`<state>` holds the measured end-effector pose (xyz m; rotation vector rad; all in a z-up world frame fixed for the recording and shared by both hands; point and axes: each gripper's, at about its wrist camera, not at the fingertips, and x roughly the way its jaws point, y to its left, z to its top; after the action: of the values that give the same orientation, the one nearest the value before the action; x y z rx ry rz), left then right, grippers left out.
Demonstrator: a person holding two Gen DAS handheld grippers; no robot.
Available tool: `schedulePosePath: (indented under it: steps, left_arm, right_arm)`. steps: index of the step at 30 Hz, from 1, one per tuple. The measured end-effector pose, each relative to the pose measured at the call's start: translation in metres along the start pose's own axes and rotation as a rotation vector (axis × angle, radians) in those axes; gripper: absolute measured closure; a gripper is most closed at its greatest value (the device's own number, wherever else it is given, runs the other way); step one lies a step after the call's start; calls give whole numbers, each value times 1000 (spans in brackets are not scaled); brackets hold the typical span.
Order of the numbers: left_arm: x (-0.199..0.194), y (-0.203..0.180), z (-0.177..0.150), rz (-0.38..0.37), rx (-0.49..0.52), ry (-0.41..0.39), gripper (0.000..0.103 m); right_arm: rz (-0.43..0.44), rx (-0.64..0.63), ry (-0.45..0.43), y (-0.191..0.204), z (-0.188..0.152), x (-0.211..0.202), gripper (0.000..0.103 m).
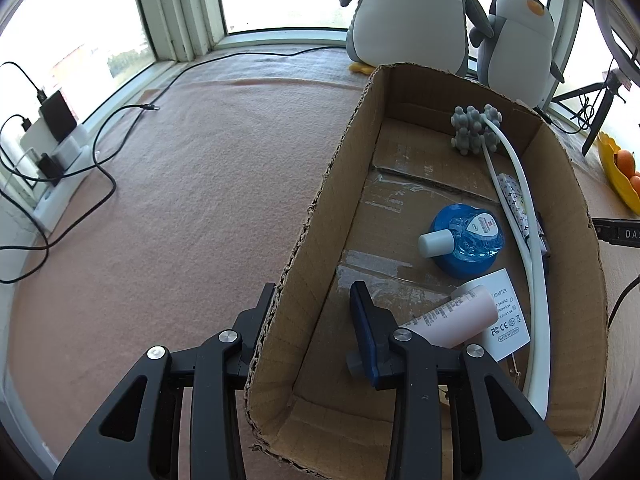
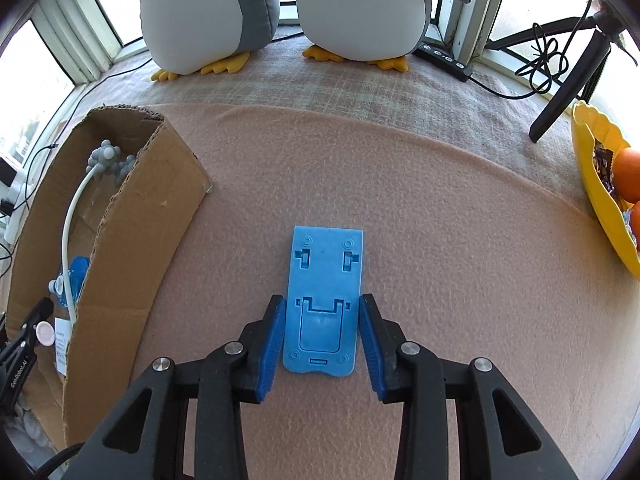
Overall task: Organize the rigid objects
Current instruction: 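Carry the phone stand into the box and open the right gripper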
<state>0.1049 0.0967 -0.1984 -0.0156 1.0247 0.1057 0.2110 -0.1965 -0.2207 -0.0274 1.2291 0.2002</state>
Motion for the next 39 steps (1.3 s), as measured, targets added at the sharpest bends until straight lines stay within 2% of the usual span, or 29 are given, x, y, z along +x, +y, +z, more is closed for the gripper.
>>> schedulePosePath:
  steps: [7,18,30,39]
  left_arm:
    - [0,0,0,2,2,1,68]
    - [0,0,0,3,3,1,68]
    - [0,-1,0,3,1,1,68]
    - [0,-1,0,3,2,1,68]
  right_arm:
    - [10,-35,-59,6,-7,-30,70]
    - [64,-195,-169,74,17,-76,70]
    - [128,-345,-185,147,24,-76,70]
    - [157,-379,-145,172,29,-58,70]
